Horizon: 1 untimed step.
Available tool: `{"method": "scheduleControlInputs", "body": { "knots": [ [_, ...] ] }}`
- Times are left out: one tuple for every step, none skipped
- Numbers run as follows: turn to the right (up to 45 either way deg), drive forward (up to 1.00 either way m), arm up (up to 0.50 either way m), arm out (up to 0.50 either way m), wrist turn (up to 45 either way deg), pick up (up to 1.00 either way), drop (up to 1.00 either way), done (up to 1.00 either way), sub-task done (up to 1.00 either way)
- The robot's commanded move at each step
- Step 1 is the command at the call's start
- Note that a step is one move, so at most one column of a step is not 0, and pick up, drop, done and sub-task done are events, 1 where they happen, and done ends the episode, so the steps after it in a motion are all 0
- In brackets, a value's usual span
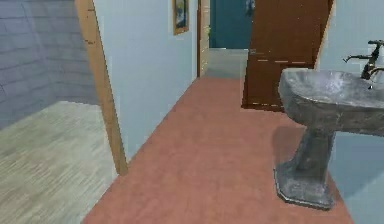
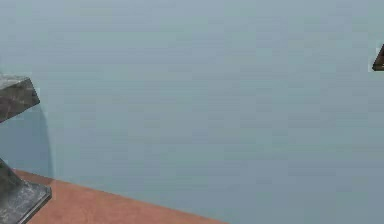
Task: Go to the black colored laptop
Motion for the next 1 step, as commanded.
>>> {"method": "scheduleControlInputs", "body": {
  "knots": [
    [3.0,0.0,0.0,0.0,0.0,0.0,0.0,0.0,0.0]
  ]
}}
